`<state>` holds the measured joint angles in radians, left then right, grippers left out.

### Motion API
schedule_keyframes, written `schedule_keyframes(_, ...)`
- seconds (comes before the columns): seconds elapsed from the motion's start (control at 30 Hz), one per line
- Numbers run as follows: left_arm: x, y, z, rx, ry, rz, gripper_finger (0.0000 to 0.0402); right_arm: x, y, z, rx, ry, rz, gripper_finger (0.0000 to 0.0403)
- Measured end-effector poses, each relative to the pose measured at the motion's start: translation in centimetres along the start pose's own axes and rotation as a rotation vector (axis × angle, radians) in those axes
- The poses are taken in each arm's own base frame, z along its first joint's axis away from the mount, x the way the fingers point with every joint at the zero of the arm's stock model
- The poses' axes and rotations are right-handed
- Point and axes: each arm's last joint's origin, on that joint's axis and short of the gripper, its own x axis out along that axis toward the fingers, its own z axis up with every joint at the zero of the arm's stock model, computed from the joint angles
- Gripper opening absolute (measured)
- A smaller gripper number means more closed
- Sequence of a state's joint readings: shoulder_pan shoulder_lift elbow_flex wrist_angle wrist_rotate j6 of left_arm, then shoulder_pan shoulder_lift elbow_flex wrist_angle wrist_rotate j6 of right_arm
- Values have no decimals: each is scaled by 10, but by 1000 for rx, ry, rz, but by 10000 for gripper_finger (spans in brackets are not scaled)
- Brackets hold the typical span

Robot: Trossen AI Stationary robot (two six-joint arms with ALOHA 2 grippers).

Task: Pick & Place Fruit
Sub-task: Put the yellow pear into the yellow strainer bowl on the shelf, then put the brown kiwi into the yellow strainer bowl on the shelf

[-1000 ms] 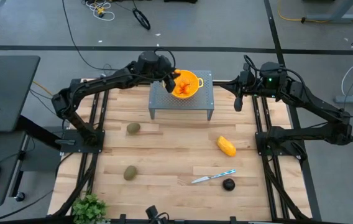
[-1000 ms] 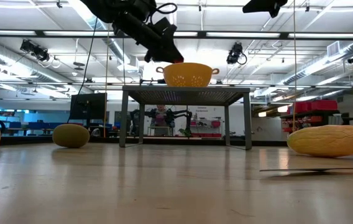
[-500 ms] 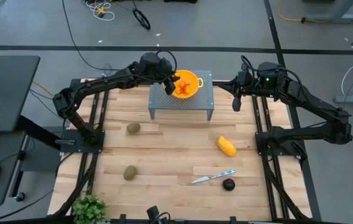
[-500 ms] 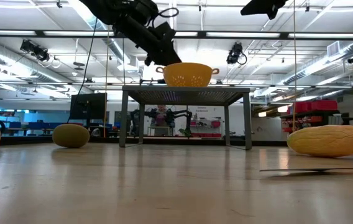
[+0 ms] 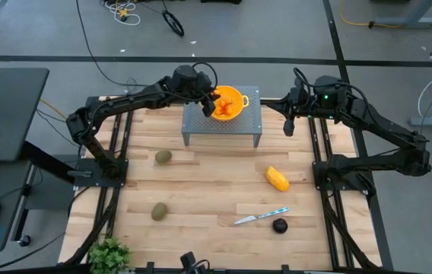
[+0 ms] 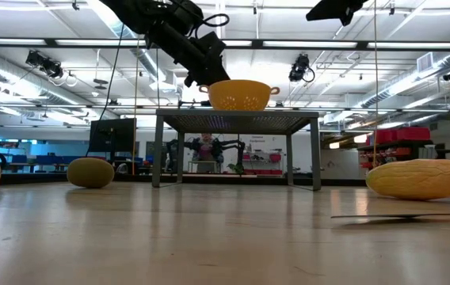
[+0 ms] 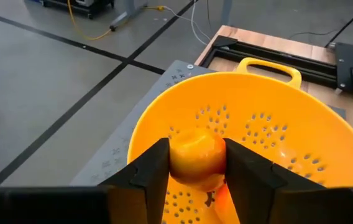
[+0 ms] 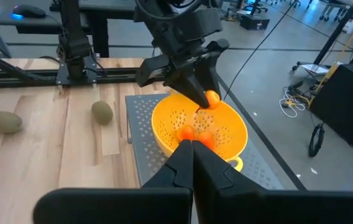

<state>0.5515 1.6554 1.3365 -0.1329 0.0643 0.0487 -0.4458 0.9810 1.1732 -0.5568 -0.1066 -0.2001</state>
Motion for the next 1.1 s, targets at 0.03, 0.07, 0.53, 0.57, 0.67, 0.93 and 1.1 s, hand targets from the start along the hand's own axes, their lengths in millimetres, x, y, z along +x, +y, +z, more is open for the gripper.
schedule_keyframes(0.03,0,0,0,-8,0,0,156,0,0,0,0,0,0,0)
schedule_keyframes(0.07,0,0,0,-12,0,0,159,0,0,0,0,0,0,0)
schedule_keyframes(0.53,-1,0,4,-64,-22,25,210,0,0,0,0,4,1,0)
schedule_keyframes(0.57,-4,0,5,-75,-9,21,215,0,0,-1,0,5,1,0)
schedule_keyframes(0.67,-22,-4,21,-87,-21,9,227,0,0,-1,2,13,3,0)
schedule_keyframes(0.93,-58,-17,42,-21,-89,-17,231,0,0,-1,0,14,3,0)
schedule_keyframes(1.1,-61,-18,42,-36,-84,-23,230,0,0,-1,-7,14,3,0)
